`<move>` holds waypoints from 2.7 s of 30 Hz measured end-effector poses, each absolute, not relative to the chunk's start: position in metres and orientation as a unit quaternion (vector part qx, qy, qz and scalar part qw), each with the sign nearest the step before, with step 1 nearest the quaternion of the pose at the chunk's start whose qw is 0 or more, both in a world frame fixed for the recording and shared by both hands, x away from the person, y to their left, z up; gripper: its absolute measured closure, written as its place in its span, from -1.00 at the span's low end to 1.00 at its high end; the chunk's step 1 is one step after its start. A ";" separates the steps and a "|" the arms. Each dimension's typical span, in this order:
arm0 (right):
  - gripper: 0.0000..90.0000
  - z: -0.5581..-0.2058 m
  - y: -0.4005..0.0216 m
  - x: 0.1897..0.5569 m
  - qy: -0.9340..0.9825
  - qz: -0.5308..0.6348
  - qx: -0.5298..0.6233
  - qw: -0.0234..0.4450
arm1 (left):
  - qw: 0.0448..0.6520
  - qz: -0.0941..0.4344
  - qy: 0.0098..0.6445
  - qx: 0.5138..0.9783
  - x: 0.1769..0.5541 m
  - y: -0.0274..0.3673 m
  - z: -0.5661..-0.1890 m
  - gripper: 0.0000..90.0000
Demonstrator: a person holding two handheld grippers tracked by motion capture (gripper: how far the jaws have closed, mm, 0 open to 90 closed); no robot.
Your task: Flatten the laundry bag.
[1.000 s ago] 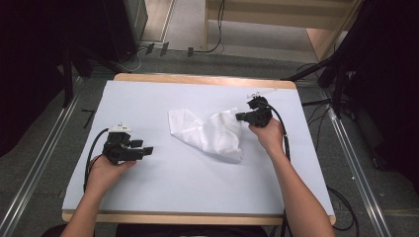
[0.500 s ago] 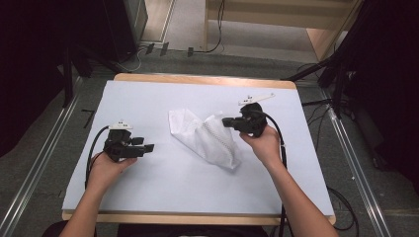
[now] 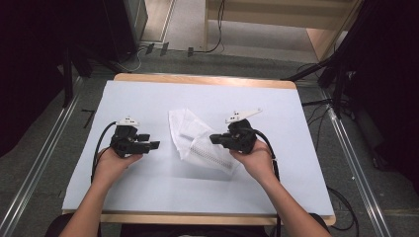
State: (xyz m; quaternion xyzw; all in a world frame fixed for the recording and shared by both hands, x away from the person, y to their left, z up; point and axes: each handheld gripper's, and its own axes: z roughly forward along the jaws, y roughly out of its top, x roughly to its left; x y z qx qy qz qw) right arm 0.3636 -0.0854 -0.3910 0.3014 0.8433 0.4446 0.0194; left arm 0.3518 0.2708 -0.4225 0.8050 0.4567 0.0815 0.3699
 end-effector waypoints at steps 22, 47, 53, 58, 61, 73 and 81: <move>0.56 -0.389 -0.082 0.338 0.848 0.450 0.279 0.017 | 0.365 0.070 0.426 0.825 0.365 0.242 -0.425 -0.03; 0.35 -0.436 -0.083 0.394 0.864 0.398 0.306 0.052 | 0.340 0.060 0.441 0.828 0.366 0.220 -0.451 0.04; 0.30 -0.453 -0.071 0.410 0.873 0.370 0.314 0.046 | 0.348 0.075 0.442 0.823 0.361 0.212 -0.457 0.05; 0.29 -0.462 -0.065 0.412 0.880 0.357 0.309 0.053 | 0.354 0.085 0.427 0.828 0.356 0.205 -0.460 0.26; 0.39 -0.465 -0.062 0.411 0.881 0.355 0.305 0.065 | 0.353 0.104 0.426 0.827 0.353 0.204 -0.462 0.41; 0.99 -0.463 -0.058 0.412 0.883 0.332 0.321 0.090 | 0.351 0.096 0.429 0.827 0.355 0.206 -0.462 0.97; 1.00 -0.451 -0.071 0.417 0.867 0.354 0.343 0.075 | 0.354 0.077 0.446 0.818 0.359 0.211 -0.458 1.00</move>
